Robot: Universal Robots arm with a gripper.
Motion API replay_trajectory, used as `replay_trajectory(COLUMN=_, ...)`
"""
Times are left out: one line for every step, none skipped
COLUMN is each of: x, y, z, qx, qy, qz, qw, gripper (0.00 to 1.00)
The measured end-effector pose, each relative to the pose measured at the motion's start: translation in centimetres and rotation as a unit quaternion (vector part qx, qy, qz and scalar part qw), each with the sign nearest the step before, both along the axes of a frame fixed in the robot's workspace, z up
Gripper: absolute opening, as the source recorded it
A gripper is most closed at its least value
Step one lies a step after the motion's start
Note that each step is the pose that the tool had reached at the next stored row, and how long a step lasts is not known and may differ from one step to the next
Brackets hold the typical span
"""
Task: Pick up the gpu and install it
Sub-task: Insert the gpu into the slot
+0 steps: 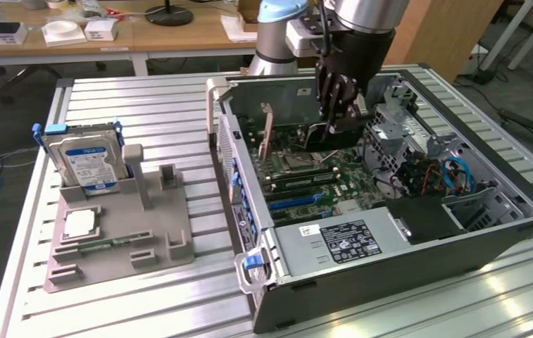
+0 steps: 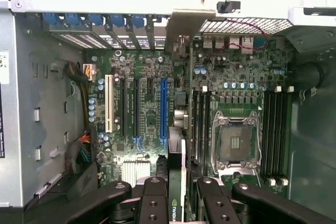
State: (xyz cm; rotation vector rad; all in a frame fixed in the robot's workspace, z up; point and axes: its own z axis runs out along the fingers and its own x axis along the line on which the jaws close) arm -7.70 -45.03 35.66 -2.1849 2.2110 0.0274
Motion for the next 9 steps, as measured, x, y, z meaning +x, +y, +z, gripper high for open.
replay_trajectory(x=-0.01, y=-0.02, z=-0.04, qx=-0.0001, qy=0.0000, qz=0.000, qw=1.0000, gripper=0.26)
replay_trajectory(x=-0.02, y=-0.05, z=-0.09, qx=-0.0001, qy=0.0000, qz=0.000, qw=1.0000, gripper=0.26)
replay_trajectory(x=-0.04, y=-0.10, z=-0.14, qx=-0.0001, qy=0.0001, qz=0.000, qw=1.0000, gripper=0.26)
replay_trajectory(x=-0.04, y=-0.18, z=-0.18, qx=-0.0001, qy=0.0001, qz=0.000, qw=1.0000, gripper=0.26)
replay_trajectory(x=-0.04, y=-0.27, z=-0.21, qx=-0.0001, qy=0.0001, qz=0.000, qw=1.0000, gripper=0.26)
replay_trajectory(x=-0.04, y=-0.36, z=-0.24, qx=-0.0001, qy=0.0001, qz=0.000, qw=1.0000, gripper=0.26)
replay_trajectory(x=-0.04, y=-0.46, z=-0.28, qx=-0.0001, qy=0.0000, qz=0.000, qw=1.0000, gripper=0.26)
replay_trajectory(x=-0.05, y=-0.57, z=-0.32, qx=-0.0001, qy=0.0000, qz=0.000, qw=1.0000, gripper=0.26)
replay_trajectory(x=-0.06, y=-0.80, z=-0.39, qx=-0.0001, qy=0.0000, qz=0.000, qw=1.0000, gripper=0.26)
